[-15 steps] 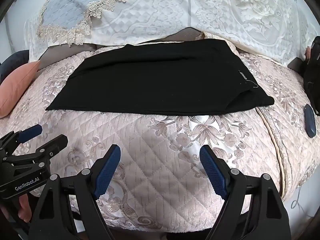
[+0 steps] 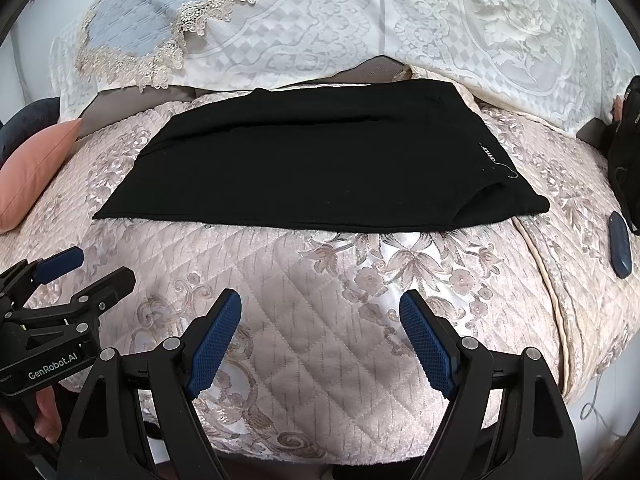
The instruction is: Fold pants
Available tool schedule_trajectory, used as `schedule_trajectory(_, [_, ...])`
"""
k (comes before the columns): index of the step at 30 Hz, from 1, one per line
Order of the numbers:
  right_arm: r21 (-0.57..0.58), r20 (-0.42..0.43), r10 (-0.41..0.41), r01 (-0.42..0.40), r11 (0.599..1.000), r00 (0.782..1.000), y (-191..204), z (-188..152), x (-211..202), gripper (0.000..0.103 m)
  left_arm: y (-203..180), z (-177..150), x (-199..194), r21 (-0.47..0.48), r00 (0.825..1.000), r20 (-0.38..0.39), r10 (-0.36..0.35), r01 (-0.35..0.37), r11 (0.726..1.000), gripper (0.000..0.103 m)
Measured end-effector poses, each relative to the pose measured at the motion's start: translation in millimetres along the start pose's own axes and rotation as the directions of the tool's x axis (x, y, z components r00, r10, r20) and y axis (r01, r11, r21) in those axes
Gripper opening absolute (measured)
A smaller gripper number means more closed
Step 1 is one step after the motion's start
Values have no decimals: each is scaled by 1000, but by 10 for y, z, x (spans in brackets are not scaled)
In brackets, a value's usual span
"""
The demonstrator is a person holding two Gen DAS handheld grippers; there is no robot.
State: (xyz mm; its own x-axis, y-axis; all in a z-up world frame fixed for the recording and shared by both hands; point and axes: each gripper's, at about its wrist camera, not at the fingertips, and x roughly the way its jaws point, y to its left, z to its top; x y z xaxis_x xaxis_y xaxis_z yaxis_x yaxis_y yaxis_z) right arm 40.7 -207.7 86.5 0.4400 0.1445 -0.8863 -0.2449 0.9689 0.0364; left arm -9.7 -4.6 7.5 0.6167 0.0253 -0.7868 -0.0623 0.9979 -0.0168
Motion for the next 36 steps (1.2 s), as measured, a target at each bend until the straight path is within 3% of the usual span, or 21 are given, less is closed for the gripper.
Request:
schedule_trajectory(30, [-18, -8, -13, 13, 1000, 1000, 23, -23, -8, 81, -33, -19, -16, 1, 1000, 0, -5, 5, 1000, 84])
schedule_trajectory(36, [-22, 23, -20, 21, 1000, 1000, 30, -30, -24, 81, -34, -24, -15, 3, 1000, 4, -1, 1, 1000, 84])
